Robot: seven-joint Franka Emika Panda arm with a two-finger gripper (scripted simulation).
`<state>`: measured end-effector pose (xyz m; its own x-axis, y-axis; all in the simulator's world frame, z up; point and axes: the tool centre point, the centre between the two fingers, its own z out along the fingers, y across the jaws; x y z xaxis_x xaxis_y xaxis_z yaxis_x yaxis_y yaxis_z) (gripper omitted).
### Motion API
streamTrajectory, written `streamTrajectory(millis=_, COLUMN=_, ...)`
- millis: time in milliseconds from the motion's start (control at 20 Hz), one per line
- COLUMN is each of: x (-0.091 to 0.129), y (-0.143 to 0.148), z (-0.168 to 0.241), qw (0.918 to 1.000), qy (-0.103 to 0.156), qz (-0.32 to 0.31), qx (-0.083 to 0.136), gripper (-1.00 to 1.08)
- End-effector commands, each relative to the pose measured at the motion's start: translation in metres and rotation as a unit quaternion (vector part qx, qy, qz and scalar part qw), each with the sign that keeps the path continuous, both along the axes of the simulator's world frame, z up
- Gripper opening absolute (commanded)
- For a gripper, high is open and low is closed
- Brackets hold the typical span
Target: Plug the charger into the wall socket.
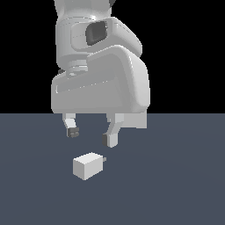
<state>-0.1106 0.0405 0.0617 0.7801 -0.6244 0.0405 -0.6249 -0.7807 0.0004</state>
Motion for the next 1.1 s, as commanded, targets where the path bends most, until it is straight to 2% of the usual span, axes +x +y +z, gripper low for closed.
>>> streamTrajectory(millis=0, x=0.0, y=0.0, z=0.0, qw=1.0, qy=0.0, qz=0.0, qx=0.0, gripper=1.0)
streamTrajectory(millis=350, x=0.0, y=0.0, z=-0.004, qw=1.0, qy=0.0, qz=0.0, qx=0.0, gripper=1.0)
streamTrajectory(millis=1050, x=0.0, y=0.0, z=-0.049, qw=1.0, qy=0.0, qz=0.001, qx=0.0, gripper=1.0)
